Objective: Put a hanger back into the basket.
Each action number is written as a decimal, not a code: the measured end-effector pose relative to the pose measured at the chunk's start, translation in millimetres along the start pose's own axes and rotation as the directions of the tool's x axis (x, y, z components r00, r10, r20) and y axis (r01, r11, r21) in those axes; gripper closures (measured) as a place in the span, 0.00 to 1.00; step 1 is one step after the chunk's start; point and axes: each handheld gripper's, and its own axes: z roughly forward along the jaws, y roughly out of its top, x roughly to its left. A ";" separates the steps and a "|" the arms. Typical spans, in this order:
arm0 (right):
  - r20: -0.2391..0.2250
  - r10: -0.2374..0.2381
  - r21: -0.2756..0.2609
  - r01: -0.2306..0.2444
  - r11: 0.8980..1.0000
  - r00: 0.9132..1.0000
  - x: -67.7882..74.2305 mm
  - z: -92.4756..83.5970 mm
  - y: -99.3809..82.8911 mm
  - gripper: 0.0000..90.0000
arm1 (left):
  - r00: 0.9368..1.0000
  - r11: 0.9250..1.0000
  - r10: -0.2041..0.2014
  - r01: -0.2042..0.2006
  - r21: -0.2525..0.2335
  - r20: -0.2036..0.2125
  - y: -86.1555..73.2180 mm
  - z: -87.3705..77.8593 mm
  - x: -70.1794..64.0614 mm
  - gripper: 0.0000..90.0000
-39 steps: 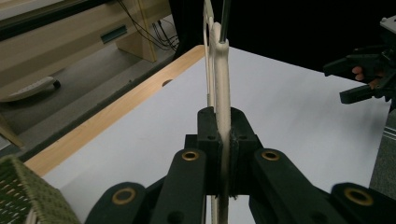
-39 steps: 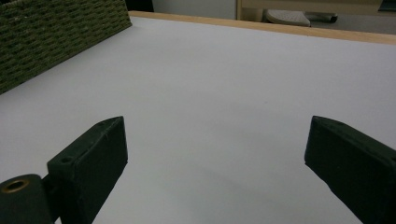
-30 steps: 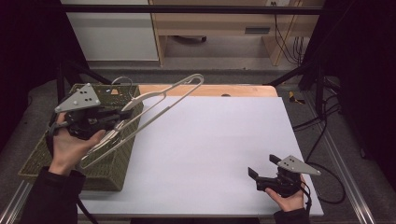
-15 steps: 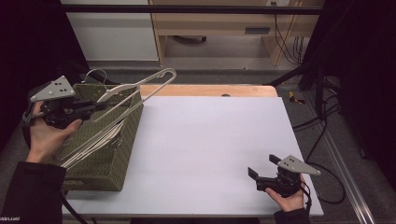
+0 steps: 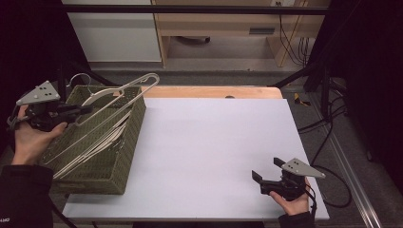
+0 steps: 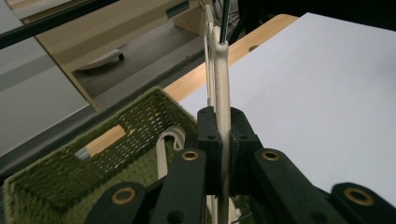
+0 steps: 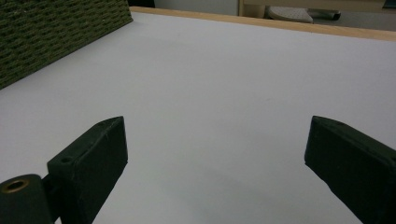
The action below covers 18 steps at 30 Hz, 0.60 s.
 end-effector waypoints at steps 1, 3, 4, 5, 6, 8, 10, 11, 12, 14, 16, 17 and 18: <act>0.000 -0.002 0.000 0.002 1.000 1.000 0.1 0.0 -0.1 0.07 | 1.000 1.000 -0.002 0.002 0.005 -0.009 -2.7 -0.5 2.6 0.95; -0.001 -0.002 0.000 0.002 1.000 1.000 0.0 0.1 -0.1 0.07 | 1.000 1.000 -0.015 0.016 0.015 -0.021 -8.5 -1.0 6.8 0.95; 0.000 -0.002 0.000 0.002 1.000 1.000 -0.1 0.1 -0.1 0.07 | 1.000 1.000 -0.014 0.015 0.023 -0.025 -11.2 -1.4 9.4 0.95; 0.000 -0.002 0.000 0.002 1.000 1.000 -0.2 0.2 -0.1 0.07 | 0.999 0.999 -0.012 0.013 0.029 -0.033 -13.9 -1.8 11.9 0.95; 0.000 -0.002 0.000 0.002 1.000 1.000 -0.3 0.2 -0.1 0.07 | 0.999 0.999 -0.012 0.013 0.029 -0.033 -13.9 -1.8 11.9 0.95; 0.002 -0.002 0.003 0.002 1.000 1.000 -0.1 0.1 -0.2 0.07 | 0.998 0.999 -0.019 0.021 0.035 -0.052 -21.7 -3.0 18.5 0.95; 0.002 -0.002 0.003 0.002 1.000 1.000 0.0 0.3 -0.2 0.07 | 0.998 0.999 -0.023 0.026 0.038 -0.063 -26.5 -3.7 22.6 0.95; -0.001 -0.004 0.001 0.004 1.000 1.000 -0.2 0.3 -0.4 0.07 | 0.997 0.999 -0.027 0.030 0.040 -0.066 -28.9 -4.0 24.5 0.95; -0.001 -0.004 0.002 0.004 1.000 1.000 -0.2 0.4 -0.4 0.07 | 0.997 0.998 -0.031 0.034 0.045 -0.066 -31.1 -4.3 26.3 0.95; 0.001 -0.002 0.001 0.002 1.000 1.000 0.0 0.8 -0.5 0.07 | 0.997 0.998 -0.043 0.046 0.046 -0.069 -35.3 -3.9 28.7 0.95; 0.002 -0.002 0.002 0.002 1.000 1.000 0.1 0.8 -0.6 0.07 | 0.996 0.998 -0.034 0.038 0.046 -0.080 -39.7 -2.8 31.5 0.95; 0.001 -0.001 0.002 0.001 1.000 1.000 0.1 0.6 -0.5 0.07 | 0.996 0.998 -0.031 0.036 0.054 -0.087 -41.6 -2.3 32.2 0.95; -0.001 -0.005 0.001 0.005 1.000 1.000 -0.3 0.4 -0.6 0.07 | 0.996 0.997 -0.036 0.042 0.067 -0.085 -43.1 -2.1 32.1 0.95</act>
